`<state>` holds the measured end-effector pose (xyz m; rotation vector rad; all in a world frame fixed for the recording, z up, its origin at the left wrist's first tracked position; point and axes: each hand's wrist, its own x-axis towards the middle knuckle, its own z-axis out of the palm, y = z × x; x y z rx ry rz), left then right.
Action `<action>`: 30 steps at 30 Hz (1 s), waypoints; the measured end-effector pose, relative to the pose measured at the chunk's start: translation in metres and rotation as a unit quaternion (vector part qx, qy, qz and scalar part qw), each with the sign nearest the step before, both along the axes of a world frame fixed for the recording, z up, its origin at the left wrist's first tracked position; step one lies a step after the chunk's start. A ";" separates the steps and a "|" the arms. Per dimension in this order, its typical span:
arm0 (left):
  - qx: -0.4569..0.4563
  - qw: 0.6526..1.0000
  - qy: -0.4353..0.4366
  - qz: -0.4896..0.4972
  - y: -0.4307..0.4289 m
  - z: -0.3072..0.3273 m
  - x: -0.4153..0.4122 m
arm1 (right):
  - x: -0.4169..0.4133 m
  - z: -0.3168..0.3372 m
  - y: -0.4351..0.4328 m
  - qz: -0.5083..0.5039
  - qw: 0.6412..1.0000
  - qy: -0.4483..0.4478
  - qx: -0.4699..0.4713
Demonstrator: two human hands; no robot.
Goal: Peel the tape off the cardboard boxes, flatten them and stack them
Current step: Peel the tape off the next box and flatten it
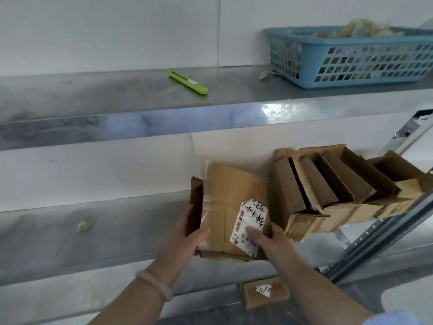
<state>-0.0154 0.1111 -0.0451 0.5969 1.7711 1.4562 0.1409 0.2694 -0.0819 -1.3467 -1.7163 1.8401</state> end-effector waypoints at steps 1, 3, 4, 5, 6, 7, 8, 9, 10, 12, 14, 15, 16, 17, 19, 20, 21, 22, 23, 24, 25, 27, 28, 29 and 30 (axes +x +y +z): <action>0.009 1.000 -0.006 -0.002 -0.003 -0.003 0.000 | 0.000 0.002 0.000 -0.009 1.000 0.006 0.019; 0.023 0.999 -0.028 0.003 -0.007 -0.007 -0.005 | -0.004 0.011 0.000 -0.021 0.997 0.032 0.070; 0.019 0.999 -0.034 0.007 -0.008 -0.009 -0.007 | -0.007 0.017 0.000 -0.021 0.994 0.053 0.092; 0.009 0.999 -0.035 0.017 -0.009 -0.011 -0.010 | -0.011 0.022 0.000 -0.016 0.991 0.071 0.112; 0.002 0.999 -0.037 0.035 -0.009 -0.011 -0.011 | -0.015 0.028 0.000 -0.004 0.986 0.082 0.142; -0.002 0.997 -0.042 0.057 -0.010 -0.011 -0.012 | -0.020 0.036 0.000 0.014 0.979 0.078 0.188; -0.002 0.996 -0.044 0.080 -0.009 -0.010 -0.015 | -0.025 0.043 0.000 0.031 0.967 0.059 0.248; -0.003 0.994 -0.033 0.105 -0.009 -0.010 -0.018 | -0.030 0.048 0.002 0.051 0.947 0.033 0.315; 0.004 0.991 -0.008 0.135 -0.010 -0.007 -0.021 | -0.035 0.052 0.004 0.075 0.924 0.004 0.374; -0.009 0.971 0.076 0.229 -0.015 -0.003 -0.032 | -0.044 0.058 0.007 0.118 0.886 -0.032 0.447; -0.076 0.941 0.154 0.292 -0.023 0.001 -0.046 | -0.054 0.062 0.008 0.136 0.867 -0.036 0.479; -0.099 0.930 0.188 0.299 -0.027 0.004 -0.051 | -0.059 0.064 0.008 0.138 0.862 -0.029 0.488; -0.115 0.921 0.217 0.301 -0.031 0.003 -0.057 | -0.064 0.065 0.008 0.141 0.860 -0.024 0.490; -0.125 0.913 0.240 0.305 -0.035 0.004 -0.062 | -0.069 0.065 0.008 0.146 0.859 -0.019 0.491; -0.133 0.896 0.282 0.315 -0.041 0.002 -0.071 | -0.077 0.064 0.009 0.163 0.844 -0.016 0.510; -0.131 0.891 0.302 0.311 -0.044 0.003 -0.073 | -0.081 0.062 0.009 0.175 0.825 -0.013 0.537; -0.124 0.892 0.314 0.300 -0.046 0.001 -0.077 | -0.084 0.058 0.009 0.190 0.801 -0.009 0.568; -0.111 0.900 0.318 0.277 -0.047 0.001 -0.082 | -0.087 0.055 0.008 0.205 0.775 -0.006 0.598; -0.093 0.913 0.311 0.246 -0.047 0.001 -0.085 | -0.089 0.051 0.006 0.220 0.750 -0.006 0.624; -0.079 0.927 0.300 0.213 -0.047 0.001 -0.088 | -0.092 0.048 0.004 0.234 0.730 -0.007 0.642; -0.069 0.937 0.287 0.186 -0.046 0.001 -0.092 | -0.096 0.046 0.002 0.242 0.716 -0.008 0.655; -0.071 0.949 0.257 0.167 -0.046 0.000 -0.097 | -0.106 0.042 -0.002 0.256 0.704 -0.015 0.663; -0.070 0.952 0.244 0.169 -0.046 -0.002 -0.099 | -0.111 0.041 -0.003 0.264 0.698 -0.021 0.665; -0.067 0.954 0.236 0.173 -0.047 -0.002 -0.100 | -0.116 0.040 -0.004 0.275 0.692 -0.027 0.667; -0.064 0.955 0.231 0.174 -0.049 -0.003 -0.100 | -0.120 0.039 -0.005 0.285 0.686 -0.032 0.669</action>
